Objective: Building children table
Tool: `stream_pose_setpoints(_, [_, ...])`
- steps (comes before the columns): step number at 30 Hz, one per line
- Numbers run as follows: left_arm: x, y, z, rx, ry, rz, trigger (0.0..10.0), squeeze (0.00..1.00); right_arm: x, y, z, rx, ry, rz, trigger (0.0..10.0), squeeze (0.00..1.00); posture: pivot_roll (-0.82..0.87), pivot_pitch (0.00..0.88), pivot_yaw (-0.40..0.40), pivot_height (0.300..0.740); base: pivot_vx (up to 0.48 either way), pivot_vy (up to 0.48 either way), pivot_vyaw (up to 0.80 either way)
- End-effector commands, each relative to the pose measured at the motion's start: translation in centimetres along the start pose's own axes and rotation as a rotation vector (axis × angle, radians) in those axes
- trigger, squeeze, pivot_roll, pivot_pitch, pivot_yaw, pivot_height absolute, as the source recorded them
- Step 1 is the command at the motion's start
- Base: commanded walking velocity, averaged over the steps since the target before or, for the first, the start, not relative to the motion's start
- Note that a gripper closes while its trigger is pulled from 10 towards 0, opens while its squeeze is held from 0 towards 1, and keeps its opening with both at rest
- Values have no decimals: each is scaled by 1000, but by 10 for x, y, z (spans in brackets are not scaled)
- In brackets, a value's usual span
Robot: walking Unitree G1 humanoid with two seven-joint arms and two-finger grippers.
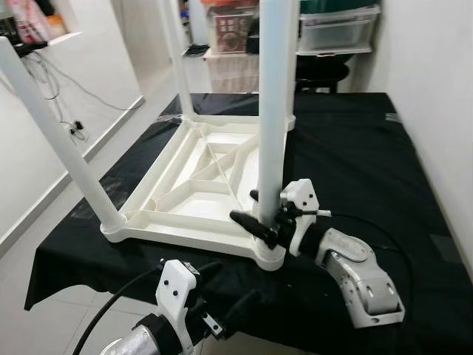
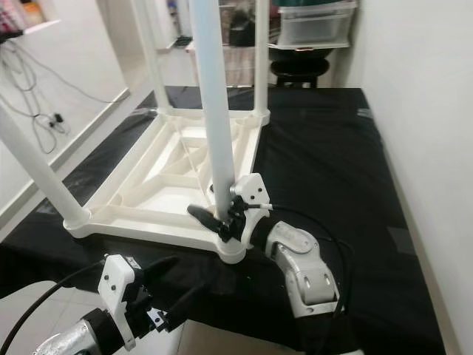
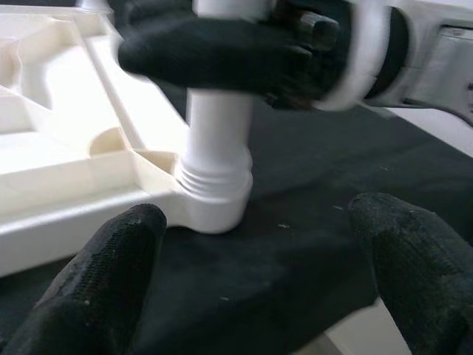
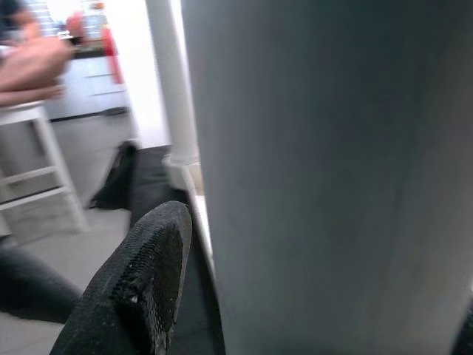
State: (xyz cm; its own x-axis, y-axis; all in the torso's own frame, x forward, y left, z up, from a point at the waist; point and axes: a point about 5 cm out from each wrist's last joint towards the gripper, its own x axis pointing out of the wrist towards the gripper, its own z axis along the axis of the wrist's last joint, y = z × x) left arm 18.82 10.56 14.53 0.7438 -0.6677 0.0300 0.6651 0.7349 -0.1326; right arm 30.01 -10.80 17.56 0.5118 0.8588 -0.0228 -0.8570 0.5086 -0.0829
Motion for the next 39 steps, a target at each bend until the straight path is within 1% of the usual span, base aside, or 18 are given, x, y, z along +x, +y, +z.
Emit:
stream_pose_setpoints(1, [1, -1, 6, 10, -33, -6, 10000, 0, 6, 13, 2, 22, -11, 182, 10000, 0, -14, 78, 60, 740, 0, 0, 0])
stream_pose_setpoints(7, [4, -2, 12, 24, -58, -16, 10000, 0, 3, 13, 7, 7, 19, 343, 10000, 0, -5, 116, 53, 740, 0, 0, 0])
stream_pose_setpoints(8, [4, -2, 13, 24, -60, -20, 10000, 0, 3, 11, 8, -7, 29, 348, 0, 0, -3, 128, 54, 740, 0, 0, 0])
stream_pose_setpoints(16, [4, -1, 17, 26, -67, -24, 10000, 0, -3, 1, 11, -9, 39, 266, 0, 0, -12, 156, 52, 740, 0, 0, 0])
stream_pose_setpoints(19, [3, 1, 19, 41, -75, -10, 10000, 0, -19, 5, -2, 1, 120, -38, 0, 0, -8, 171, 41, 740, 0, 0, 0])
stream_pose_setpoints(20, [2, 3, 20, 47, -80, -1, 10000, 0, -29, -1, -9, 13, 155, -502, 0, 0, -12, 183, 40, 740, 0, 0, 0])
stream_pose_setpoints(21, [2, 5, 20, 50, -82, 4, 10000, 0, -44, -4, -15, 33, 195, -841, 0, 0, -12, 183, 40, 740, 0, 0, 0])
stream_pose_setpoints(22, [2, 6, 21, 52, -84, 8, 10000, 0, -58, -4, -19, 50, 236, -1071, 0, 0, -12, 183, 40, 740, 0, 0, 0])
stream_pose_setpoints(23, [3, 8, 22, 58, -90, 20, 10000, 0, -55, 7, -16, -15, 225, -1033, 0, 0, -16, 192, 56, 740, 0, 0, 0])
stream_pose_setpoints(25, [3, 8, 22, 58, -90, 20, 10000, 0, -55, 7, -16, -15, 225, -1033, 0, 0, -16, 192, 56, 740, 0, 0, 0])
stream_pose_setpoints(26, [3, 9, 23, 62, -93, 27, 10000, 0, -47, 17, -13, -64, 203, -911, 0, 0, -18, 192, 59, 740, 0, 0, 0])
stream_pose_setpoints(31, [9, 13, 24, 86, -103, 49, 10000, 0, -28, -4, -9, -42, 135, -812, 0, 0, -9, 176, 55, 740, 0, 0, 0])
stream_pose_setpoints(32, [9, 13, 24, 86, -103, 49, 10000, 0, -24, -6, -8, -41, 126, -801, 3843, 0, -13, 178, 59, 740, 0, 0, 0])
stream_pose_setpoints(35, [10, 13, 24, 86, -104, 50, 10000, 0, -20, -5, -5, -39, 125, -812, 3843, 0, -14, 178, 56, 740, 0, 0, 0])
stream_pose_setpoints(36, [10, 13, 25, 86, -107, 54, 10000, 0, -16, -3, -3, -37, 121, -785, 10000, 0, -27, 177, 52, 740, 0, 0, 0])
stream_pose_setpoints(37, [10, 13, 25, 86, -107, 54, 10000, 0, -16, -3, -3, -37, 121, -785, 10000, 0, -27, 177, 52, 740, 0, 0, 0])
stream_pose_setpoints(38, [12, 13, 25, 86, -115, 58, 10000, 0, -5, 3, 7, -22, 54, -716, 10000, 1000, -36, 183, 43, 740, 0, 0, 0])
stream_pose_setpoints(39, [13, 13, 26, 85, -117, 59, 10000, 0, -2, 5, 12, -13, 21, -675, 10000, 1000, -36, 184, 43, 740, 0, 0, 0])
